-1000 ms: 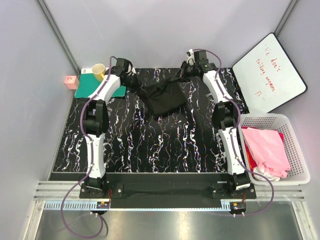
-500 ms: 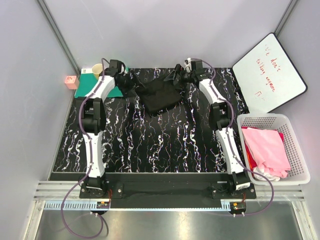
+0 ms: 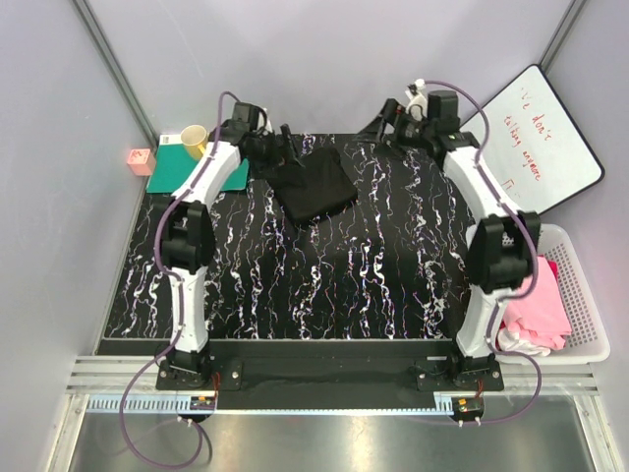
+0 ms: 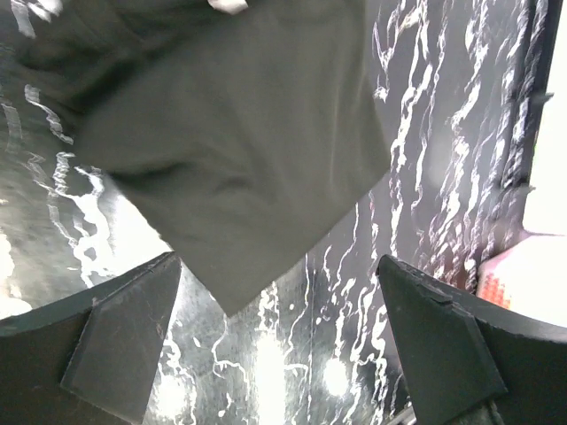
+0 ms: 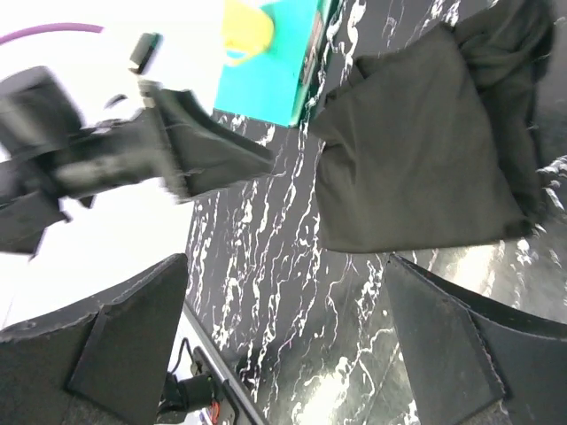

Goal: Fold and stack the t-shirts
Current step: Fold the long partially folded tshirt into a neat square, then put the neatly folded tshirt into the corner of the board with the left arm

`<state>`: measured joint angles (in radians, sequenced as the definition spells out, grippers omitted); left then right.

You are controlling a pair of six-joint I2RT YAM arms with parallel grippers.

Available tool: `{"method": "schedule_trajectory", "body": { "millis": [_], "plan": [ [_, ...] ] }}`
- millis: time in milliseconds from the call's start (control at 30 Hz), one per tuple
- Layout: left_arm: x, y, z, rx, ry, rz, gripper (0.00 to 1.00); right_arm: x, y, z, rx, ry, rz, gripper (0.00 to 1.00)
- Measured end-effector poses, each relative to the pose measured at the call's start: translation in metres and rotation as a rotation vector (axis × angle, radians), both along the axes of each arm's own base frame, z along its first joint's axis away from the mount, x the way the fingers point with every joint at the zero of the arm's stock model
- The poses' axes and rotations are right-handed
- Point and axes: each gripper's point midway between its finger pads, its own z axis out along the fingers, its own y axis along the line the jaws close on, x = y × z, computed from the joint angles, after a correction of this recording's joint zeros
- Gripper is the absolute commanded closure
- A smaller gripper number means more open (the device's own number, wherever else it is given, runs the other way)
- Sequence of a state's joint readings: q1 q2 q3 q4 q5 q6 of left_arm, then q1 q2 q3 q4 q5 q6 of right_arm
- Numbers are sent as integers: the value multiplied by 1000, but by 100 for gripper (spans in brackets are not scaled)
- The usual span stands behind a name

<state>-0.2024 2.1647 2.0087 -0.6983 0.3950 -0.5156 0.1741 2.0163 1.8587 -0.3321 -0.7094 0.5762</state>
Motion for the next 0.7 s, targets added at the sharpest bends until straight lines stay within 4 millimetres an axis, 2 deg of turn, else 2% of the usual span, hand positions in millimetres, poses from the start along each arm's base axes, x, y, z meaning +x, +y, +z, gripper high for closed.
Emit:
{"method": "schedule_trajectory", "body": {
  "millis": [67,133,200,300,367,400,467,500,533,567,600,633,667,700],
  "plan": [
    [0,-11,-7,32,6,-31,1,-14,-17,12,-2,-21,-26,0],
    [5,-22,-18,63,7,-62,1,-25,-32,6,-10,-2,-54,0],
    [12,-30,-35,89,18,-82,1,-32,-41,-8,-19,37,-72,0],
    [27,-34,-63,103,40,-82,1,-45,-45,-42,-36,131,-76,0],
    [36,-33,-84,93,76,-66,12,-55,-45,-58,-45,182,-70,0],
    [40,-33,-94,75,93,-52,14,-58,-45,-63,-48,200,-70,0],
    [45,-30,-111,27,140,-23,24,-63,-46,-69,-52,221,-69,0],
    [49,-29,-109,-17,148,-13,29,-64,-46,-69,-53,224,-69,0],
    [54,-26,-106,-42,146,5,38,-66,-46,-68,-53,225,-68,0],
    [58,-23,-104,-61,142,15,59,-67,-46,-65,-53,221,-68,0],
    [61,-21,-104,-82,145,29,74,-68,-46,-63,-53,215,-67,0],
    [64,-16,-104,-98,152,48,85,-69,-46,-59,-52,206,-66,0],
    [67,-12,-106,-111,157,59,93,-69,-46,-56,-52,200,-66,0],
    [68,-9,-107,-124,164,69,92,-70,-47,-54,-52,194,-65,0]
  ]
}}
